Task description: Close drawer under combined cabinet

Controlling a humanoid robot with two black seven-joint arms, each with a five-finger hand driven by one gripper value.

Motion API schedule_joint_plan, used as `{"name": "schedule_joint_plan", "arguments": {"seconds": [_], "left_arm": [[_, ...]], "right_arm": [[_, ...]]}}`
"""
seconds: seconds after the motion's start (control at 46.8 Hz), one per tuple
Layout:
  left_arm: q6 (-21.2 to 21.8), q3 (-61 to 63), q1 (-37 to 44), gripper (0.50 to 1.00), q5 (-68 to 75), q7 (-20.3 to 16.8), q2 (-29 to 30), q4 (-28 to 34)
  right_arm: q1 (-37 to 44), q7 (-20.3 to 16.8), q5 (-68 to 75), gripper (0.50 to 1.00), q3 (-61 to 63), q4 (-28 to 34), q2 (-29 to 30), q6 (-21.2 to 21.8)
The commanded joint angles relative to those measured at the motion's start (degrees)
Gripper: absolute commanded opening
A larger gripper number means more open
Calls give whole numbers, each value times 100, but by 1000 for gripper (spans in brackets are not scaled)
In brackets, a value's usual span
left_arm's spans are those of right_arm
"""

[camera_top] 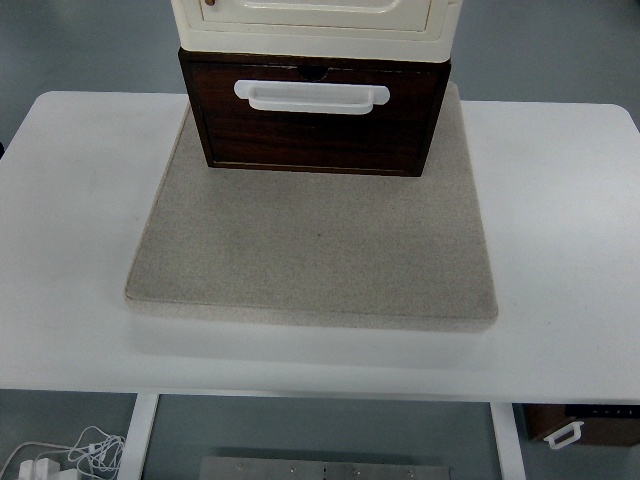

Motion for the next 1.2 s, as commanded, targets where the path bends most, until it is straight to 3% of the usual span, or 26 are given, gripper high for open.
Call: {"name": "schedule_joint_plan", "arguments": {"seconds": [0.0,0.813,1.176], "left_arm": [[-4,20,211,999,-305,12,-16,1],[207,-6,1144,996,-1220,-137,-781,1],[155,20,1231,999,-1220,-524,-1044,19]], "right_arm": [[-1,-1,1,952,0,1,0,1],[-10,-1,9,952,-9,1,0,1],[-10,-1,10,952,-9,1,0,10]]}}
